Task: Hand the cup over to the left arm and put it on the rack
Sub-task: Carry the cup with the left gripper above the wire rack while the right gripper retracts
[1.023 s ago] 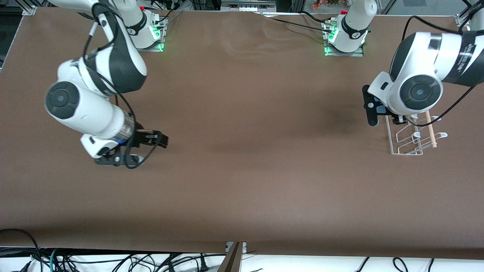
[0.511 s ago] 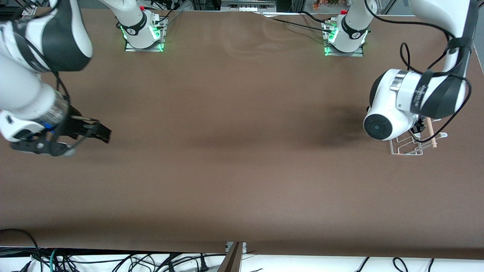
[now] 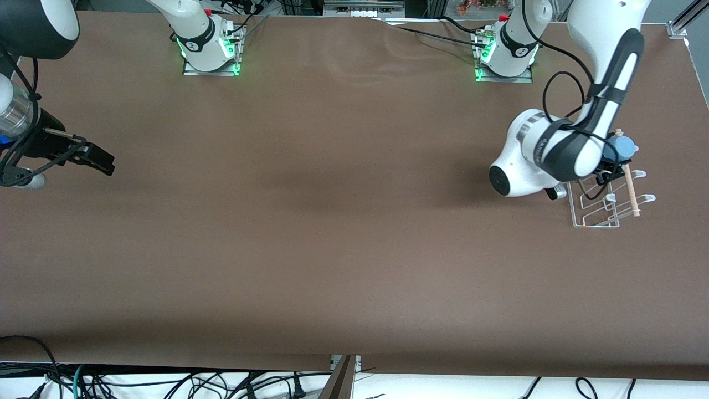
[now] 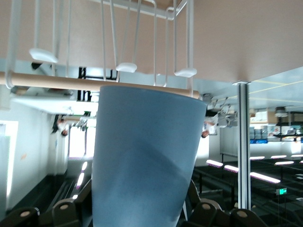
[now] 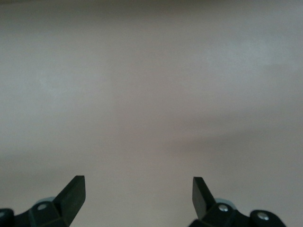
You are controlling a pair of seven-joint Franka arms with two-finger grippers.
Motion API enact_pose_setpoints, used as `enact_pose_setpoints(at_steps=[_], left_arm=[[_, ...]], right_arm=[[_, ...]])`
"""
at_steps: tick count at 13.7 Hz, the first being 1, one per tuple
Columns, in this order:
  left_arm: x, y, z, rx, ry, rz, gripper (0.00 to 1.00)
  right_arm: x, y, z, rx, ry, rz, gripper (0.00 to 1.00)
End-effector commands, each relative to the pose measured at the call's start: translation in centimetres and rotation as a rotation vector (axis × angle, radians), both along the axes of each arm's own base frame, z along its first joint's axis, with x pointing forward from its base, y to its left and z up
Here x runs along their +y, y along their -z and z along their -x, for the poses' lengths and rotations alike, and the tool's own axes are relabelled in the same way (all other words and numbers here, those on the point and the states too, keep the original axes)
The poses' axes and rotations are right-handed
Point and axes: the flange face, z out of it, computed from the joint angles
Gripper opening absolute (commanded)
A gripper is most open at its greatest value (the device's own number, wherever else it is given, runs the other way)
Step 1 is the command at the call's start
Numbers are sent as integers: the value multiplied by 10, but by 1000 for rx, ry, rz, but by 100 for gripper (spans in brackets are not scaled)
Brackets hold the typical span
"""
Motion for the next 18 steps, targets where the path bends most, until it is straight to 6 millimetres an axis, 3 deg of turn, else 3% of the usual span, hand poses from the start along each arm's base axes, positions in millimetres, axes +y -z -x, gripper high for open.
enact_pose_setpoints(at_steps=[1, 4, 12, 18], left_arm=[[6, -12, 7, -62, 49, -71, 0], [14, -1, 8, -70, 72, -71, 0], [37, 20, 7, -156, 45, -72, 0], [39, 42, 11, -171, 58, -95, 0]], right_arm=[[-3, -11, 14, 11, -107, 12, 100], [9, -15, 17, 13, -135, 8, 100], [1, -21, 9, 21, -179, -2, 100], [1, -22, 8, 19, -178, 0, 100]])
